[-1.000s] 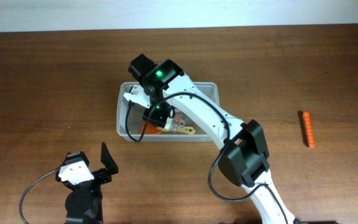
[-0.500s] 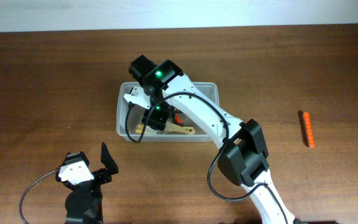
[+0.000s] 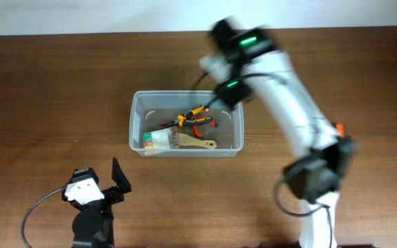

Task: Pack container
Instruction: 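Carry the marker pack left into the container and release it, then move the right gripper back over the orange segmented strip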

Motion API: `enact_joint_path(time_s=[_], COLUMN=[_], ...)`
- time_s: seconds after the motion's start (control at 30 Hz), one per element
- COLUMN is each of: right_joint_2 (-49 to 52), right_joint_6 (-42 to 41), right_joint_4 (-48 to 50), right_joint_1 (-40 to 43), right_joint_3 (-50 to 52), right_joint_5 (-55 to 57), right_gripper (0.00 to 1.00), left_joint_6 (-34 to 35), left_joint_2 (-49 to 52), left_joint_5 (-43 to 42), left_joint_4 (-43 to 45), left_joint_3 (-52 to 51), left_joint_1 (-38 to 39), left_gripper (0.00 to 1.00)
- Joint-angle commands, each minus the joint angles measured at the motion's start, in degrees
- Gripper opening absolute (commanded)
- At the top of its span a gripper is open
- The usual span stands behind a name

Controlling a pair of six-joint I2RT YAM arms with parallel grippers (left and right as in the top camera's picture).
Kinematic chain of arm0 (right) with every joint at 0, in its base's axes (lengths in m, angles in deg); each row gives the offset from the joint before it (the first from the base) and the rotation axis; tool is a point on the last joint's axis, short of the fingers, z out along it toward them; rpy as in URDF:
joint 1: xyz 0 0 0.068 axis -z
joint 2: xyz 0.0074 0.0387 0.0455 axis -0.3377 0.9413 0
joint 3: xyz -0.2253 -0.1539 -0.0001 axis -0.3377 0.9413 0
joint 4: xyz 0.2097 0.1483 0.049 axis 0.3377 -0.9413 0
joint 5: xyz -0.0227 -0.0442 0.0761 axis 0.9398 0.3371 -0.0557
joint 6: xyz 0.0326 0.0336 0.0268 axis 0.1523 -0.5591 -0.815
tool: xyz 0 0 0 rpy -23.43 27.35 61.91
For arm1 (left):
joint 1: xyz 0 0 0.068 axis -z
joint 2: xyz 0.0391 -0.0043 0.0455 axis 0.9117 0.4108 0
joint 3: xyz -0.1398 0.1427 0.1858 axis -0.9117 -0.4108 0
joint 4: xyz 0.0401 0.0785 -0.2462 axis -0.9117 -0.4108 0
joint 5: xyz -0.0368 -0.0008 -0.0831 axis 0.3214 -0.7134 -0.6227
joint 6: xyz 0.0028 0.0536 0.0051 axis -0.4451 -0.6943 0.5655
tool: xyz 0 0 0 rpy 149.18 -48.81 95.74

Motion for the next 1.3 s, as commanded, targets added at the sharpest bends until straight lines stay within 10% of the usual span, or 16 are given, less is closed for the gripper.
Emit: enact_joint_path(time_s=[0.0, 0.5, 1.27], right_joint_2=[-5.7, -6.0, -6.0], right_joint_6=[-2.8, -6.8, -3.8], right_joint_4=[-3.1, -2.2, 27.4], right_joint_1=[8.8, 40.6, 44.4], right_joint_3=[-1.5, 7.6, 47.7], right_joint_5=[4.0, -1.4, 0.3], right_gripper=[0.82, 0.78, 0.59], left_joint_6=[-0.5, -0.5, -0.5], left_joint_2=[-0.3, -0.3, -0.3], left_joint_5=[0.2, 0.2, 0.2], left_joint_4=[-0.1, -0.1, -0.1], left_joint_3=[-0.2, -0.2, -0.2], left_joint_1=[0.2, 0.2, 0.2], left_gripper=[0.99, 0.99, 0.99])
